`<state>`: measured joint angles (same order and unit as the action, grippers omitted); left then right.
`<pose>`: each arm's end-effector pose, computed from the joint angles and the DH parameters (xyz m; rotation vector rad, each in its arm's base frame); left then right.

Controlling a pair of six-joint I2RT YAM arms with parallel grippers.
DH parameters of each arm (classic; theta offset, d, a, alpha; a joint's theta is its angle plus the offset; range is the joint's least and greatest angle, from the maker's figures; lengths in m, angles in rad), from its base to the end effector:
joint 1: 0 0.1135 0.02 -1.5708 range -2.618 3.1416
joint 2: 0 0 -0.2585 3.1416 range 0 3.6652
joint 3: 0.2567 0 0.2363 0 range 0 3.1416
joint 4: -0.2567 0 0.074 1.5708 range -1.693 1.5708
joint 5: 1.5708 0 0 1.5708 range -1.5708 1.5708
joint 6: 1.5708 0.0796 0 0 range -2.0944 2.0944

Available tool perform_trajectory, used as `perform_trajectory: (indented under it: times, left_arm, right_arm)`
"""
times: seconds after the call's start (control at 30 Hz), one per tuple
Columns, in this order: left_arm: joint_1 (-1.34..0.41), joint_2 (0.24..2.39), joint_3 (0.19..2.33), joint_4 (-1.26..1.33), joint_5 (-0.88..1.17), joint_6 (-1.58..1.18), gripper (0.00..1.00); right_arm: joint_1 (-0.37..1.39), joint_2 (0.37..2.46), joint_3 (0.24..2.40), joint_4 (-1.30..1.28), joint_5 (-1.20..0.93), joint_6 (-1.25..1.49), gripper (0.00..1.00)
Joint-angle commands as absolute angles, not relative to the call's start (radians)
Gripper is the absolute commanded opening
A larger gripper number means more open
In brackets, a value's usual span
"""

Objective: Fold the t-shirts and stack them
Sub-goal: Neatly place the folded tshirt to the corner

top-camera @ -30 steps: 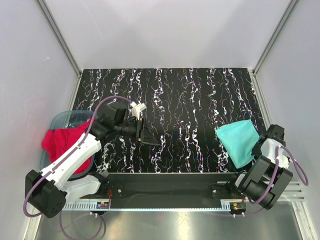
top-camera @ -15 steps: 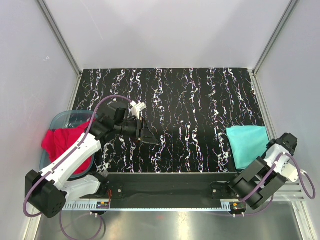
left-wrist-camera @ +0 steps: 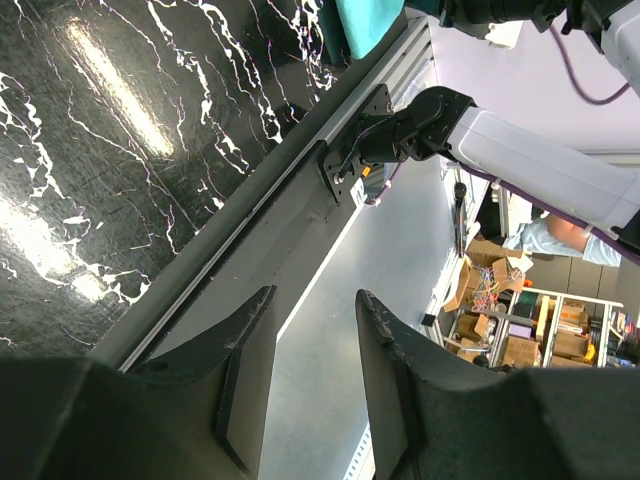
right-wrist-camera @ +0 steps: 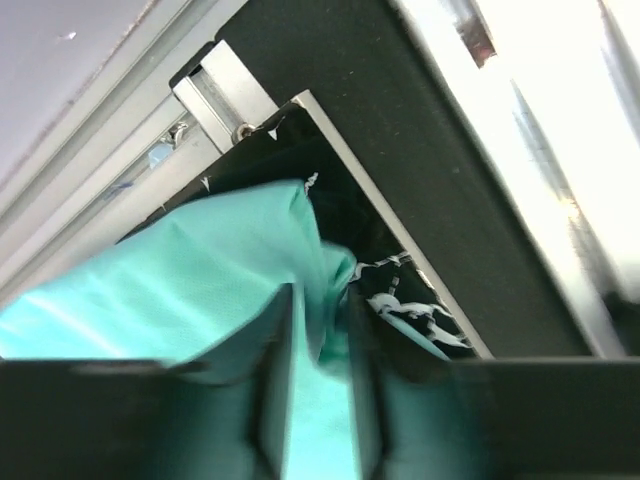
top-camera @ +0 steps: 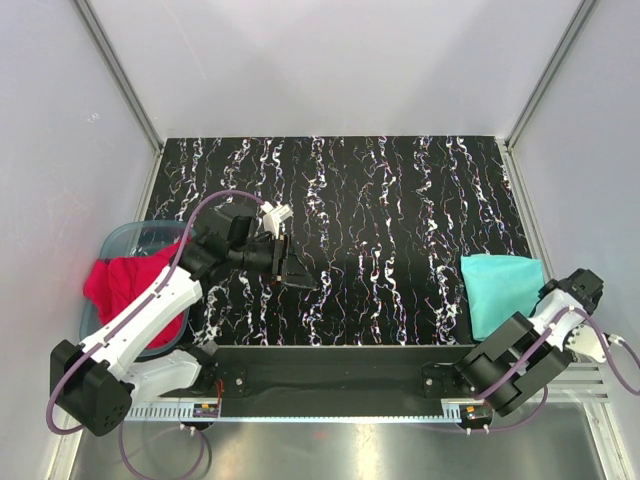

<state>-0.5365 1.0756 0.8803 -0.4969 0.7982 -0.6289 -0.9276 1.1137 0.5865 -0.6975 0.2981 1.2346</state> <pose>0.1709 -0.1680 0.2728 0.3670 2.4375 -1.4767 0.0920 -0.1617 0.1411 2.4490 1.2239 -0.3330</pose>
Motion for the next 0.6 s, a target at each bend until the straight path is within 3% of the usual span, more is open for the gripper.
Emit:
perform_trajectory:
  times: [0.0, 0.03, 0.07, 0.27, 0.37, 0.4, 0.43, 0.5, 0.57]
  left_arm:
    - [-0.541, 1.043, 0.896, -0.451, 0.833, -0.637, 0.42]
    - [-0.54, 1.04, 0.896, -0.449, 0.833, -0.637, 0.42]
    - [-0.54, 1.037, 0.894, -0.448, 0.834, -0.635, 0.42]
    - [-0.54, 1.008, 0.873, -0.414, 0.848, -0.65, 0.42]
    - [-0.54, 0.991, 0.861, -0.41, 0.845, -0.649, 0.42]
    - [-0.54, 0.988, 0.858, -0.405, 0.847, -0.652, 0.42]
    - [-0.54, 0.986, 0.851, -0.402, 0.848, -0.655, 0.42]
    - [-0.54, 0.982, 0.85, -0.403, 0.853, -0.661, 0.42]
    - [-0.54, 0.977, 0.85, -0.411, 0.848, -0.66, 0.42]
  right_arm:
    - [-0.922, 1.132, 0.725, -0.815, 0.402, 1.071, 0.37]
    - [-0.92, 1.153, 0.756, -0.851, 0.431, 1.01, 0.49]
    - [-0.919, 1.161, 0.784, -0.88, 0.484, 0.981, 0.53]
    - [-0.902, 1.123, 0.903, -1.045, 0.545, 0.876, 0.52]
    - [-0.777, 1.132, 0.922, -1.005, 0.523, 0.827, 0.36]
    - [-0.743, 1.141, 0.925, -0.991, 0.532, 0.822, 0.17]
    - [-0.721, 1.172, 0.927, -0.996, 0.529, 0.822, 0.1]
    - [-0.713, 1.202, 0.901, -1.0, 0.514, 0.841, 0.01]
    - [-0.712, 1.235, 0.87, -0.97, 0.483, 0.844, 0.0]
